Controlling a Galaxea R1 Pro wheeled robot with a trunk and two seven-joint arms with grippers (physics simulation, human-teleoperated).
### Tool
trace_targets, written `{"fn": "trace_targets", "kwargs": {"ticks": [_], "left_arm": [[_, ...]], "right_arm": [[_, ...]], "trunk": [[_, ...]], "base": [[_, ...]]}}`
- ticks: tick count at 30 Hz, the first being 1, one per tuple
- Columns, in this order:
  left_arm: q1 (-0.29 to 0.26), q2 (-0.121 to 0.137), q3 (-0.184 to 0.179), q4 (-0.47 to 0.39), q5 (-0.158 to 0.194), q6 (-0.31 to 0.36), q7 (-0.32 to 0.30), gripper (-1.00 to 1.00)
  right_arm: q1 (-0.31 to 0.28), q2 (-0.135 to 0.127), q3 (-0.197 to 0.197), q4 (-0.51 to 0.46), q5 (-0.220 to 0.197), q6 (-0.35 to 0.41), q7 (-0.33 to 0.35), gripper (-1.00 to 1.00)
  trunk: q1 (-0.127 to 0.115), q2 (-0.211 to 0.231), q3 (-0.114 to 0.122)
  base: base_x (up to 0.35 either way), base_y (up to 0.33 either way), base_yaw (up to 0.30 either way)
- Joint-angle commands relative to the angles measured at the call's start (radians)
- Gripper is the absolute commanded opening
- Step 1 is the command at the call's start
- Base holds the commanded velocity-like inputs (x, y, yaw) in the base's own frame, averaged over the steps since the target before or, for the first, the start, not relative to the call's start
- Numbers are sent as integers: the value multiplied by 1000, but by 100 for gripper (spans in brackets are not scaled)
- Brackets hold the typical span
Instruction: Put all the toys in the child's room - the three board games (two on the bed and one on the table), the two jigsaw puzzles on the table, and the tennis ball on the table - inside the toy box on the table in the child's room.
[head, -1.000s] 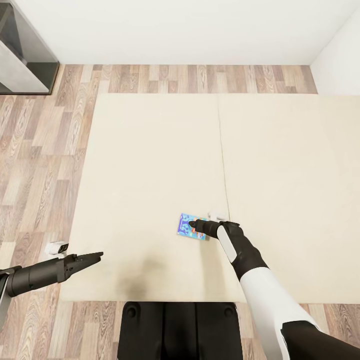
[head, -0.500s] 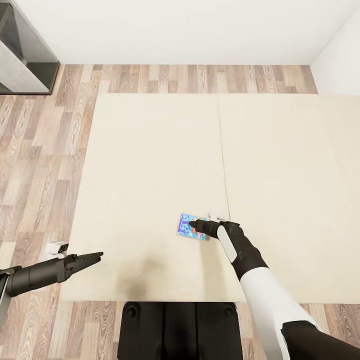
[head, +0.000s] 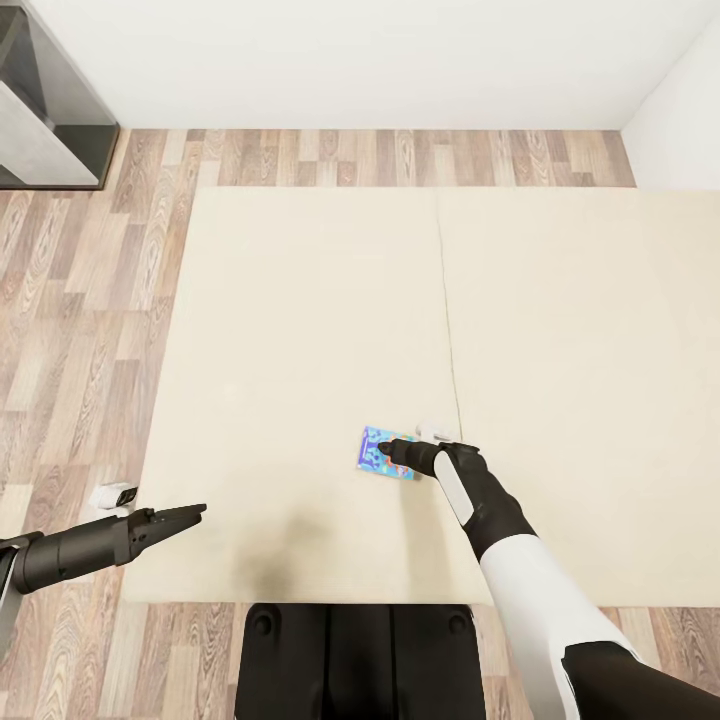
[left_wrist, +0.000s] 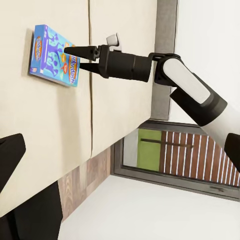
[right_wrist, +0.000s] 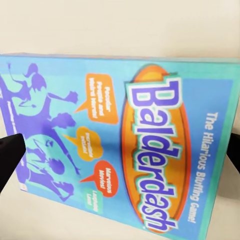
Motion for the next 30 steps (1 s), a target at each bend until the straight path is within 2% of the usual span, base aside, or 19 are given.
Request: {"fn": "trace_targets", "kwargs": {"ticks": [1,30], "left_arm": [[0,0,0,0,-1,11,-4,100],[0,0,1,0,-1,11,-4,100]], "right_arm": [[0,0,0,-1,1,5,1,100],[0,3,1,-1,1,5,1,100]], "trunk": [[1,-2,-1],[1,-2,-1]], "base": [[0,0,0],[0,36,0]]}}
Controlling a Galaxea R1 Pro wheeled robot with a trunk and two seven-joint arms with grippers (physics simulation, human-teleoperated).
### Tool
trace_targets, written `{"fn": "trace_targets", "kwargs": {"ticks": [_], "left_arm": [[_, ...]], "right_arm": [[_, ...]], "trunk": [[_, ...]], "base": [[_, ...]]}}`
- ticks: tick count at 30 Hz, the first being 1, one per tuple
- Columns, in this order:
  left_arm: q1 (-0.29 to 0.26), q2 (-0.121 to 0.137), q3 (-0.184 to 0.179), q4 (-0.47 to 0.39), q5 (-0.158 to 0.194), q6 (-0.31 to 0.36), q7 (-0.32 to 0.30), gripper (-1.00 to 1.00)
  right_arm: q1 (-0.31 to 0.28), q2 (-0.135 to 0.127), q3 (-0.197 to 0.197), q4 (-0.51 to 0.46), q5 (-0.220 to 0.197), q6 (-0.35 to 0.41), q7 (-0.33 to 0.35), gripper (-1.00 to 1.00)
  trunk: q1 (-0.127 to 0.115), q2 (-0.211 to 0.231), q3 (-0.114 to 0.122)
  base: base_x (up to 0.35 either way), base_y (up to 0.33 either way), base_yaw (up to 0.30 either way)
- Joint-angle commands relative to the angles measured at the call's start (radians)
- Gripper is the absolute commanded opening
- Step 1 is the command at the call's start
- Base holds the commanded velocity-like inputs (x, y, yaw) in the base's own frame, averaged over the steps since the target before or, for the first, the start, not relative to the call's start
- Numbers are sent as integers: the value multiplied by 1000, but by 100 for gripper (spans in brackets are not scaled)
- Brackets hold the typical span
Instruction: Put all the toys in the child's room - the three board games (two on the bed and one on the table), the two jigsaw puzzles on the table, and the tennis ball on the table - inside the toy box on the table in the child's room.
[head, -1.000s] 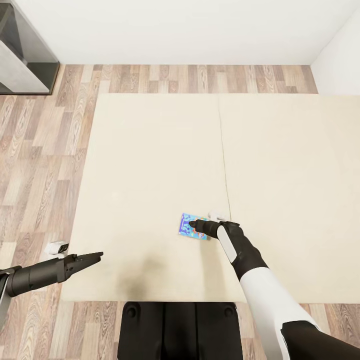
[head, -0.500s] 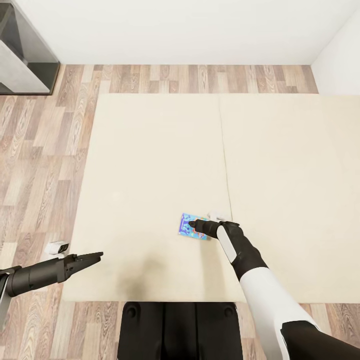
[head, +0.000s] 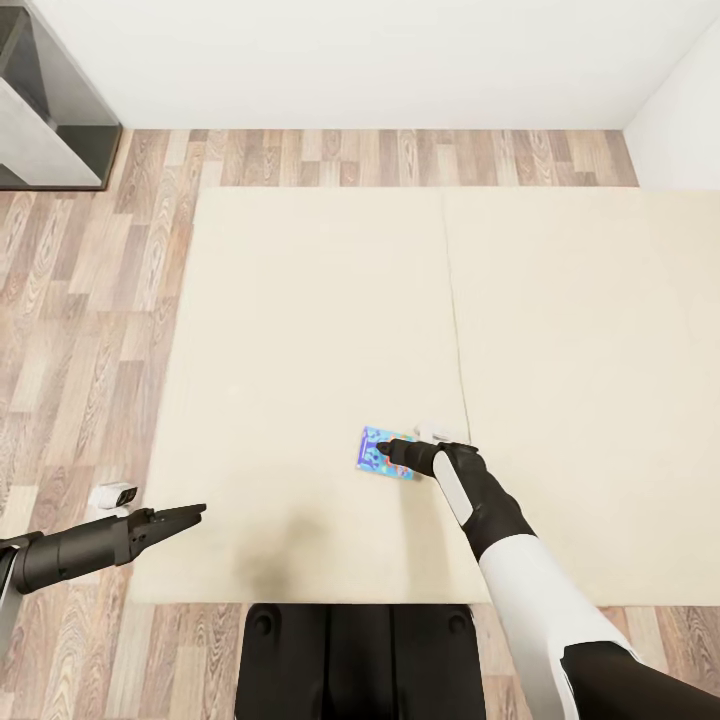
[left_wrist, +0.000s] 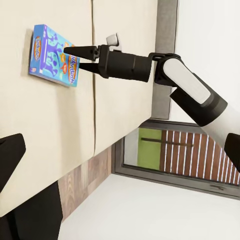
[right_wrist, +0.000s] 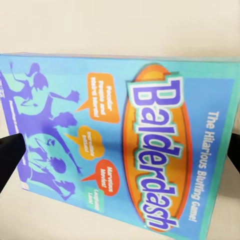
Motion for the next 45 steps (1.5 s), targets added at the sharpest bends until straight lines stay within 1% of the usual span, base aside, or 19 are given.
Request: {"fn": "trace_targets", "kwargs": {"ticks": [1,16,20,26,45], "left_arm": [[0,0,0,0,-1,11,-4,100],[0,0,0,0,-1,11,-4,100],[0,0,0,0,-1,11,-4,100],[0,0,0,0,-1,11,-4,100],[0,0,0,0,-1,11,-4,100]], "right_arm": [[0,0,0,-1,1,5,1,100],[0,0,0,-1,1,1,1,100],[0,1,0,-1,1,1,1,100],[0,1,0,-1,2,2,1,100],[0,1,0,-1,2,2,1,100]], "trunk": [[1,-2,-1],[1,-2,-1],[1,-2,-1],[1,-2,-1],[1,-2,-1]], "base": [[0,113,0],[0,41,1],[0,47,90],[0,9,76],[0,0,2]]}}
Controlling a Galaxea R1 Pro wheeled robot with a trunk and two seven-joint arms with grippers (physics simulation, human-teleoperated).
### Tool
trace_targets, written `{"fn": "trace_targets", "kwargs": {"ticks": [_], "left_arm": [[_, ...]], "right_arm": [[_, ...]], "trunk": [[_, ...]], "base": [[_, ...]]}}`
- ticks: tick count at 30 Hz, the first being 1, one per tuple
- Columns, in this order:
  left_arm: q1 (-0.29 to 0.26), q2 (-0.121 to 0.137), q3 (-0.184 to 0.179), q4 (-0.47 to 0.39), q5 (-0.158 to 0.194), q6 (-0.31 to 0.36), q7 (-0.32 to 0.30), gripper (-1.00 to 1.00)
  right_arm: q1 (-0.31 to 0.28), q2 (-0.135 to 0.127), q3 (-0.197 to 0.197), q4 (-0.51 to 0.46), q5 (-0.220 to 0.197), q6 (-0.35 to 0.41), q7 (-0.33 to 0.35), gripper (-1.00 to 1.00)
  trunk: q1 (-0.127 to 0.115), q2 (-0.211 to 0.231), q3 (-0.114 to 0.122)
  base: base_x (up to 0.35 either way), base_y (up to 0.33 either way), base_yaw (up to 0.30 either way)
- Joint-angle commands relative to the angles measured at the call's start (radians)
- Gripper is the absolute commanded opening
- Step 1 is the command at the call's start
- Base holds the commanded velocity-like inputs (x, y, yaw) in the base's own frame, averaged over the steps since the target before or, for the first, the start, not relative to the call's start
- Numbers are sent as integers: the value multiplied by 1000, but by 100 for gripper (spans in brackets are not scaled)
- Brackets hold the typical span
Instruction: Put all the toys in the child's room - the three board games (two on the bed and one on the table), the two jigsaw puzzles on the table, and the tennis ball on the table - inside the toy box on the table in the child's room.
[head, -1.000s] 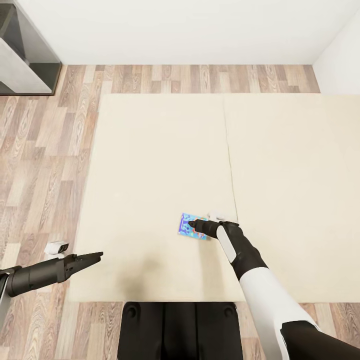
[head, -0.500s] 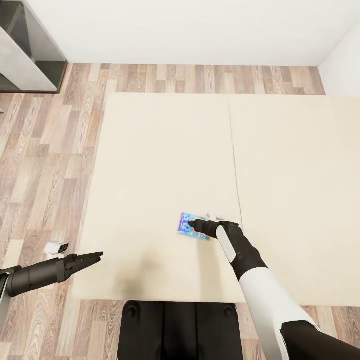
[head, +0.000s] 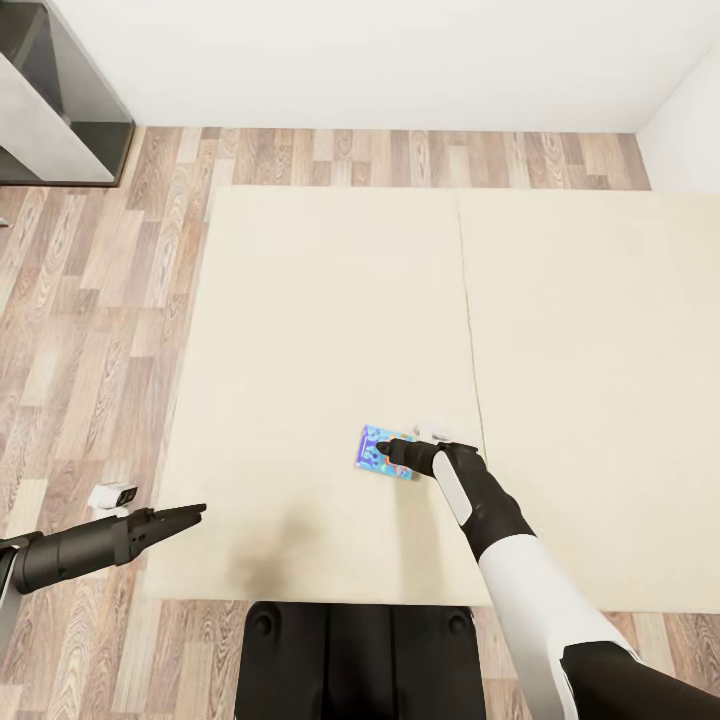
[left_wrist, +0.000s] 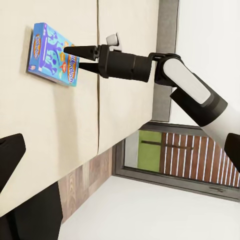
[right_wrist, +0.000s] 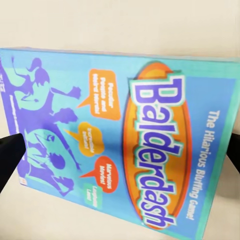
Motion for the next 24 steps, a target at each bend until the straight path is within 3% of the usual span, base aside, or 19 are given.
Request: {"fn": "trace_targets", "kwargs": {"ticks": [1,24], "left_arm": [[0,0,0,0,-1,11,-4,100],[0,0,0,0,-1,11,-4,100]], "right_arm": [[0,0,0,-1,1,5,1,100],[0,0,0,-1,0,5,1,100]], "trunk": [[1,-2,-1],[1,-2,-1]], "base": [[0,0,0],[0,20,0]]}}
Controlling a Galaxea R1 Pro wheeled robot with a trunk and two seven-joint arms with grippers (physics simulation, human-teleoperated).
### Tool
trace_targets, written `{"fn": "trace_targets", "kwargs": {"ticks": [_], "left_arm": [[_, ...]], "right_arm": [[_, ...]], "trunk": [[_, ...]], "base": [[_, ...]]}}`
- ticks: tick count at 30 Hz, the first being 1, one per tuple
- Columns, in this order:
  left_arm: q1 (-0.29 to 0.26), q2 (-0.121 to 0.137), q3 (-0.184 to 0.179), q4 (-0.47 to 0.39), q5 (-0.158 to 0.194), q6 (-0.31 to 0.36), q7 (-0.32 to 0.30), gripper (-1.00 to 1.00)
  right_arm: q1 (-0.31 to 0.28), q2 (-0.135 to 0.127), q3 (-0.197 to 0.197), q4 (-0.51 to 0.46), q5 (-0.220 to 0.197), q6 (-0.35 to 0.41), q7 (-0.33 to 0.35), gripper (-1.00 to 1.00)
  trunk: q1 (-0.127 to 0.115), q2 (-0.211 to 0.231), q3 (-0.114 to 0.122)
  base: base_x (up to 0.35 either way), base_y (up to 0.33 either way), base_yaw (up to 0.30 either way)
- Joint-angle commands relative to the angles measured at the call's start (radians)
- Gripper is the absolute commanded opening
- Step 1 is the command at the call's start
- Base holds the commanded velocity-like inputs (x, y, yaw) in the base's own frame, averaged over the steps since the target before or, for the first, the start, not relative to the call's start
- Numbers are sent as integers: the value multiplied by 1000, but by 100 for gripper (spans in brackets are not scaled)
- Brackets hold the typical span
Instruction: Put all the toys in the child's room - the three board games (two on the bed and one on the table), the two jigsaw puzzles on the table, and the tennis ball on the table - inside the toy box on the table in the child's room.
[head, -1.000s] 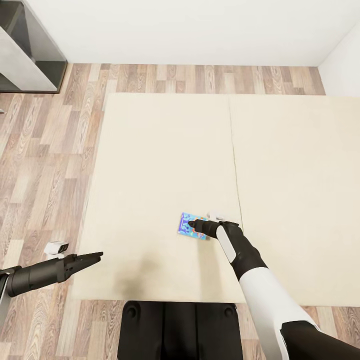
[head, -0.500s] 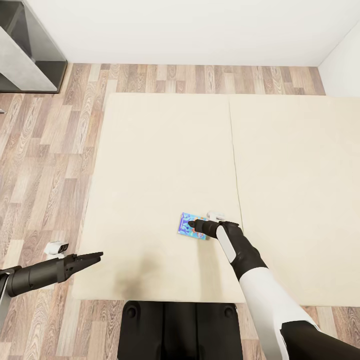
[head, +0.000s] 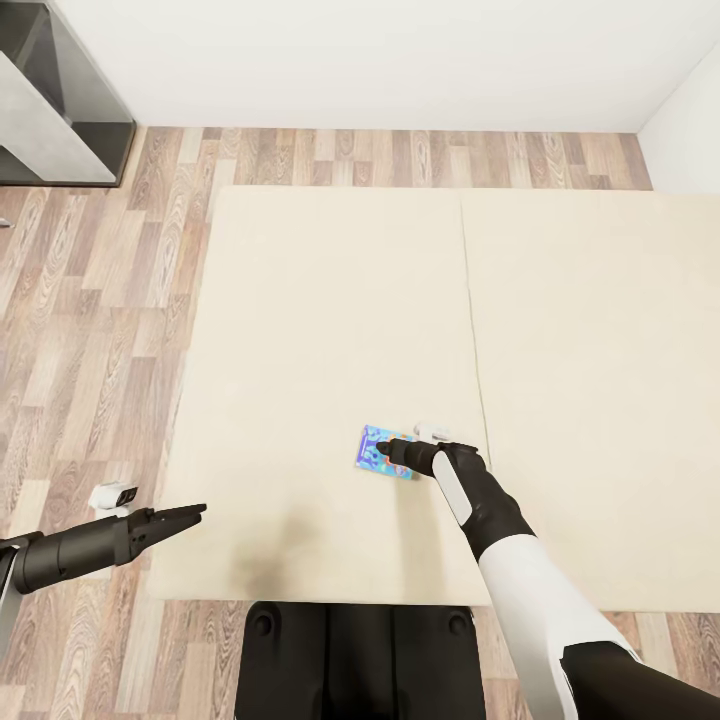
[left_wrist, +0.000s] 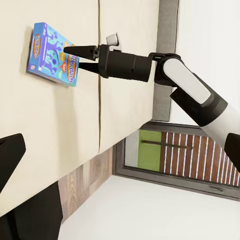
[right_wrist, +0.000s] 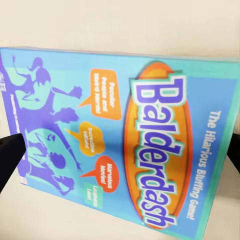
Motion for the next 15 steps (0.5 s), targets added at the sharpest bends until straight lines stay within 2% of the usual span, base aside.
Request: {"fn": "trace_targets", "kwargs": {"ticks": [1,7,15], "left_arm": [[0,0,0,0,-1,11,-4,100],[0,0,0,0,-1,11,-4,100],[0,0,0,0,-1,11,-4,100]], "right_arm": [[0,0,0,-1,1,5,1,100],[0,0,0,-1,1,5,1,100],[0,0,0,-1,1,5,1,100]], "trunk": [[1,-2,-1],[1,-2,-1],[1,-2,-1]], "base": [[0,11,0],[0,6,0],[0,71,0]]}}
